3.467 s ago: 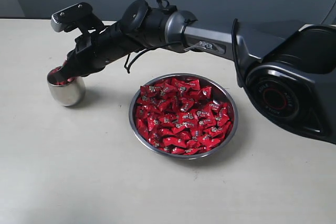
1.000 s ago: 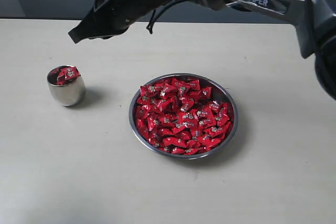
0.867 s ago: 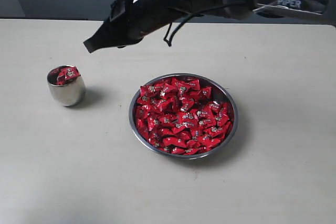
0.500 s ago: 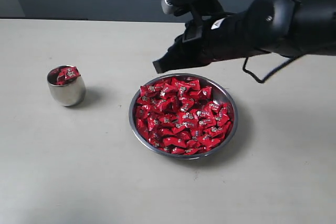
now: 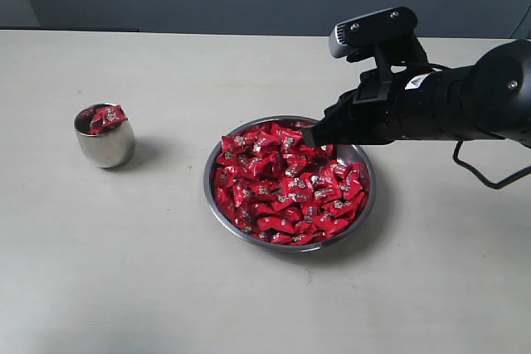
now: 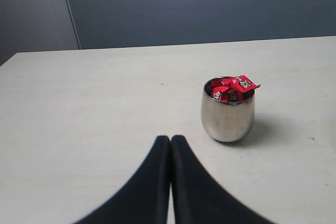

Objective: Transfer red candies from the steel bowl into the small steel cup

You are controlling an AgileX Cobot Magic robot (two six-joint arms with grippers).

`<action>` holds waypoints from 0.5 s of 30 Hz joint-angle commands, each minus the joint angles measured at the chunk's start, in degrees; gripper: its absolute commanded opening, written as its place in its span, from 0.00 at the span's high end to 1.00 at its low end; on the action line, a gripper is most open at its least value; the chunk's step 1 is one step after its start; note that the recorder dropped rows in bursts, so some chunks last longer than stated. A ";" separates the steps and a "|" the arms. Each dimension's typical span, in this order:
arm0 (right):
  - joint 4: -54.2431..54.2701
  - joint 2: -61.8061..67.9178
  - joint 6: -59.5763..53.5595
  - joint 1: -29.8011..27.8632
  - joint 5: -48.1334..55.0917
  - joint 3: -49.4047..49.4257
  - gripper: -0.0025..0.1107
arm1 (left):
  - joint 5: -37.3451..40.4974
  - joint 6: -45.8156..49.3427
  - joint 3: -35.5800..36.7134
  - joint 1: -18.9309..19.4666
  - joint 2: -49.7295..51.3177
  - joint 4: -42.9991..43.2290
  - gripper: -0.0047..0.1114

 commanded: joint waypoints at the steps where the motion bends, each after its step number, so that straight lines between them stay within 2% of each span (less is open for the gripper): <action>1: 1.02 -0.34 -0.06 -0.32 0.07 0.26 0.98 | -0.09 -0.07 0.22 0.03 -0.26 -0.12 0.96; 15: 1.85 1.62 0.07 -0.32 0.29 0.26 0.98 | -0.09 -0.07 0.22 0.03 -0.26 -0.12 0.96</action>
